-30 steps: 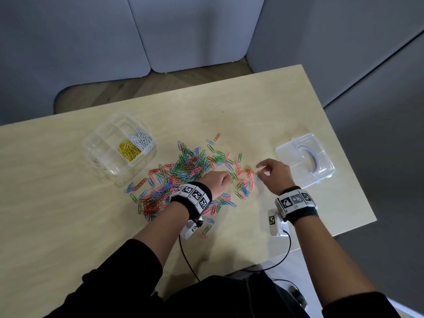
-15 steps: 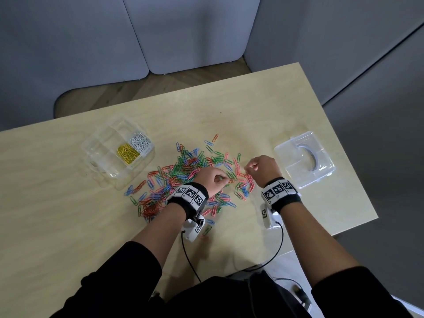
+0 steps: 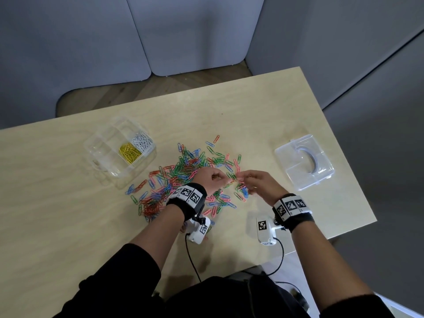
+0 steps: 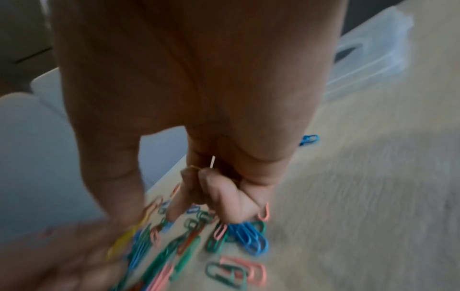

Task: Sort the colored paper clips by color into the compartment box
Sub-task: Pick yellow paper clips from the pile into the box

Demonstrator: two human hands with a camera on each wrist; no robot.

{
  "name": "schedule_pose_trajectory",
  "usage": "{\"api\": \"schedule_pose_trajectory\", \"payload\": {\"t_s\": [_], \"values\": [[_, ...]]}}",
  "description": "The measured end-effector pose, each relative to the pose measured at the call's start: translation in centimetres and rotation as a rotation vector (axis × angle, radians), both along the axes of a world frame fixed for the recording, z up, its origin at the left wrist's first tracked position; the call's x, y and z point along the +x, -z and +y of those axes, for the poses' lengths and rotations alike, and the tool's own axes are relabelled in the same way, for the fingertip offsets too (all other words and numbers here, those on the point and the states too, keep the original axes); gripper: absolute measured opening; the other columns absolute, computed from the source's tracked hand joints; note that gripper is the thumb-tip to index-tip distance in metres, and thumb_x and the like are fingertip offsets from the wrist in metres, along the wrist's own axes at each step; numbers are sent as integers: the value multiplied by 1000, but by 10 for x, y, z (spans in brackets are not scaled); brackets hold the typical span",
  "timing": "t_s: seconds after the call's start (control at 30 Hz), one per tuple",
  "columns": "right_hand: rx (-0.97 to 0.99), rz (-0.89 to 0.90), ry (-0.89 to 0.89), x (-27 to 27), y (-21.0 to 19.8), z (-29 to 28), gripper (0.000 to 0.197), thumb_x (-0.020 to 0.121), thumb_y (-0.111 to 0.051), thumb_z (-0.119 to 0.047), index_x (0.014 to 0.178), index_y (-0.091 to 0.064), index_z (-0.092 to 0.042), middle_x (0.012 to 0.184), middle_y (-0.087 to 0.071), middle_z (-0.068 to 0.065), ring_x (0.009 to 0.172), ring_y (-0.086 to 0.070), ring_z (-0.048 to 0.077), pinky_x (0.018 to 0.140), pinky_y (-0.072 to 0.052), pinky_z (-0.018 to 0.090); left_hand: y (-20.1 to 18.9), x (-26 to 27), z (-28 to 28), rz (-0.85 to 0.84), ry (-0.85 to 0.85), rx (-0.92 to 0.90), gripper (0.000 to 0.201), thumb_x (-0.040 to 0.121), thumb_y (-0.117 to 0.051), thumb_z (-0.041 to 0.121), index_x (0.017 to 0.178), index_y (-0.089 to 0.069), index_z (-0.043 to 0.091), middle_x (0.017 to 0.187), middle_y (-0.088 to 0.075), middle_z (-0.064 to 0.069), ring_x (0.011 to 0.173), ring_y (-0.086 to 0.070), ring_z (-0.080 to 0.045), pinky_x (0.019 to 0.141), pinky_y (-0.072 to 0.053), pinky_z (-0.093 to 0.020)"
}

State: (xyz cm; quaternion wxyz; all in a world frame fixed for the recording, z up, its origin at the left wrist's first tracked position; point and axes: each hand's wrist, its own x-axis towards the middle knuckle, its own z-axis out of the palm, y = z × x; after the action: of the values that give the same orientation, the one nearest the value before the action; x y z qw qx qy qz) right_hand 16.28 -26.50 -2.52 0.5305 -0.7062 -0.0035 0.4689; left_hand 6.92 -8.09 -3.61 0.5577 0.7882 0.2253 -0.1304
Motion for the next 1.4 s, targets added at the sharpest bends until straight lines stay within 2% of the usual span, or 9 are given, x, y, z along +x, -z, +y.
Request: {"api": "schedule_pose_trajectory", "payload": {"t_s": [0.17,0.43,0.53,0.7,0.87,1.03,1.2,1.33,1.4], "values": [[-39,-115,-191,-17,4,10,11,80,-82,-28,76,-73,-22,52,-34,-3,54,-34,17,54,-32,26,-6,0,0,11,-68,-72,12,82,-77,24,81,-75,13,93,-73,0,89,-65,-9,74,-45,-15],[-184,-312,-310,-22,6,17,18,90,-71,-29,90,-77,-12,47,-49,-15,48,-45,4,58,-39,23,-8,-6,19,18,-160,-13,12,84,-75,28,78,-75,18,85,-73,-4,75,-67,-16,78,-58,-38],[-312,-508,-335,-20,7,13,4,81,-77,-23,82,-73,-21,51,-43,-10,51,-42,8,60,-39,25,-2,-16,34,30,-243,201,17,86,-72,34,76,-70,19,86,-72,-5,83,-64,-18,74,-51,-30],[-403,-640,-504,-29,-3,22,20,70,-86,-39,69,-73,-23,52,-46,-14,50,-42,1,51,-30,16,1,-37,55,7,-275,352,21,79,-78,38,69,-67,22,77,-67,7,74,-59,-10,66,-47,-23],[-543,-744,-615,-44,0,33,11,82,-76,-32,81,-75,-21,76,-58,-12,75,-55,8,69,-43,23,-3,-52,61,49,-271,417,18,78,-79,37,71,-66,26,82,-70,-3,80,-65,-25,58,-39,-21],[-407,-630,-588,-37,4,25,15,81,-78,-30,76,-75,-16,80,-70,-5,74,-60,7,73,-45,22,0,-74,72,68,-127,419,29,71,-81,46,90,-67,28,104,-68,11,95,-60,-11,78,-48,-27],[-277,-359,-345,-25,3,16,9,85,-74,-11,94,-74,-8,85,-75,7,66,-68,12,72,-59,31,2,-72,50,-13,164,349,64,71,-82,49,129,-61,32,128,-63,5,111,-63,-17,93,-54,-35],[-135,-53,-198,-22,0,17,19,93,-60,2,110,-69,-1,85,-72,13,71,-68,18,71,-57,28,6,-60,31,-6,295,435,54,82,-74,46,133,-58,34,133,-60,6,122,-56,-15,104,-43,-32],[-39,89,-94,-24,-6,21,14,96,-57,-1,105,-67,-4,86,-70,11,76,-68,20,72,-56,26,5,-57,28,-18,261,448,42,86,-70,43,125,-65,29,126,-64,5,115,-59,-16,95,-43,-24]]}}
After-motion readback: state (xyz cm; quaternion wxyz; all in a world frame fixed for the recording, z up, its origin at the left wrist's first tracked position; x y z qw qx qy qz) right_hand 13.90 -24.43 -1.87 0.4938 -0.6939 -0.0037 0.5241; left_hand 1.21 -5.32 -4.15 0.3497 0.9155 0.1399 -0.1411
